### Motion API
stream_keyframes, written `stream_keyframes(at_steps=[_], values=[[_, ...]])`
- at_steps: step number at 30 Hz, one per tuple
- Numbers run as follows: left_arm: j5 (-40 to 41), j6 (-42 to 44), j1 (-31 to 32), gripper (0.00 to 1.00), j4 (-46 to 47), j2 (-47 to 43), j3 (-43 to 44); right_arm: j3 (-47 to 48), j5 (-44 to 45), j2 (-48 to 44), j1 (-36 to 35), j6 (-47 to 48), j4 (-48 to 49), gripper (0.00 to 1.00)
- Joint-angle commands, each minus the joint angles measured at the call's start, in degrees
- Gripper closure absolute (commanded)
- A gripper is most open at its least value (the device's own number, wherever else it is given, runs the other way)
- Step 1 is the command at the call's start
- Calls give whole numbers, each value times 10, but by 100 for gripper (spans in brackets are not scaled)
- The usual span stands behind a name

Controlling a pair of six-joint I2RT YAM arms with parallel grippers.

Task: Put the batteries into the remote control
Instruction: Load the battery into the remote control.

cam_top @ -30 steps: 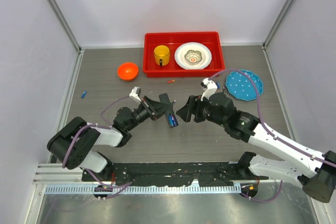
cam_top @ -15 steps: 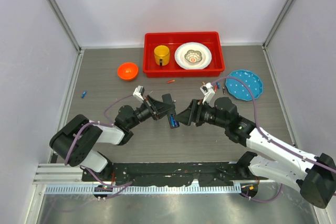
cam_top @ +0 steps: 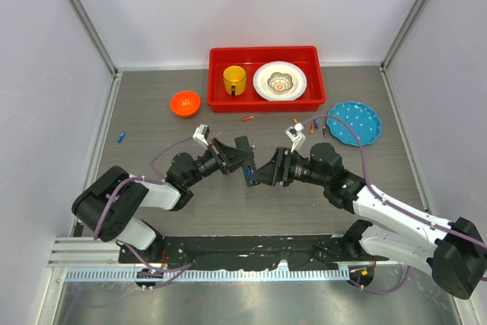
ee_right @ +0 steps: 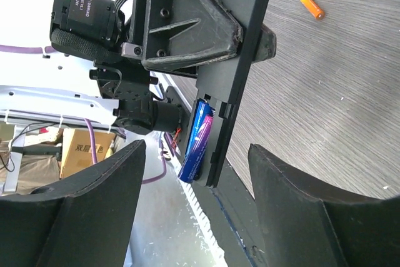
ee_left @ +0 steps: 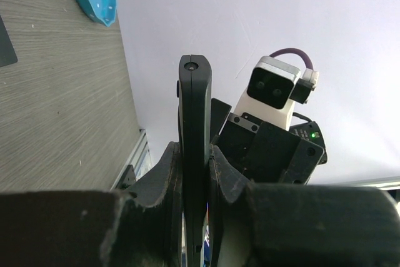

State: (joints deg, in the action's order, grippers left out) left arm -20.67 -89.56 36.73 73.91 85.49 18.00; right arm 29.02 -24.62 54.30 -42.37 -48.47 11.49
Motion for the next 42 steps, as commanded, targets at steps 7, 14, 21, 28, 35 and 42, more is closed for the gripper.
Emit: stream_keyframes(at_steps=[7,14,21,28,35,42], values=[[-10,2,-2,100,147,-16,19,-16,-39,11,13,-17,66,34],[-10,1,-2,100,147,-17,19,-20,-50,15,18,-22,79,36],[-11,1,-2,100,147,-20,19,-22,-56,30,19,-26,92,42],[-12,1,-2,100,147,-23,17,-23,-54,38,20,-31,102,47],[-14,1,-1,100,147,-24,17,-26,-49,40,23,-37,111,52],[-13,2,1,100,147,-24,16,-28,-52,45,24,-39,115,55]])
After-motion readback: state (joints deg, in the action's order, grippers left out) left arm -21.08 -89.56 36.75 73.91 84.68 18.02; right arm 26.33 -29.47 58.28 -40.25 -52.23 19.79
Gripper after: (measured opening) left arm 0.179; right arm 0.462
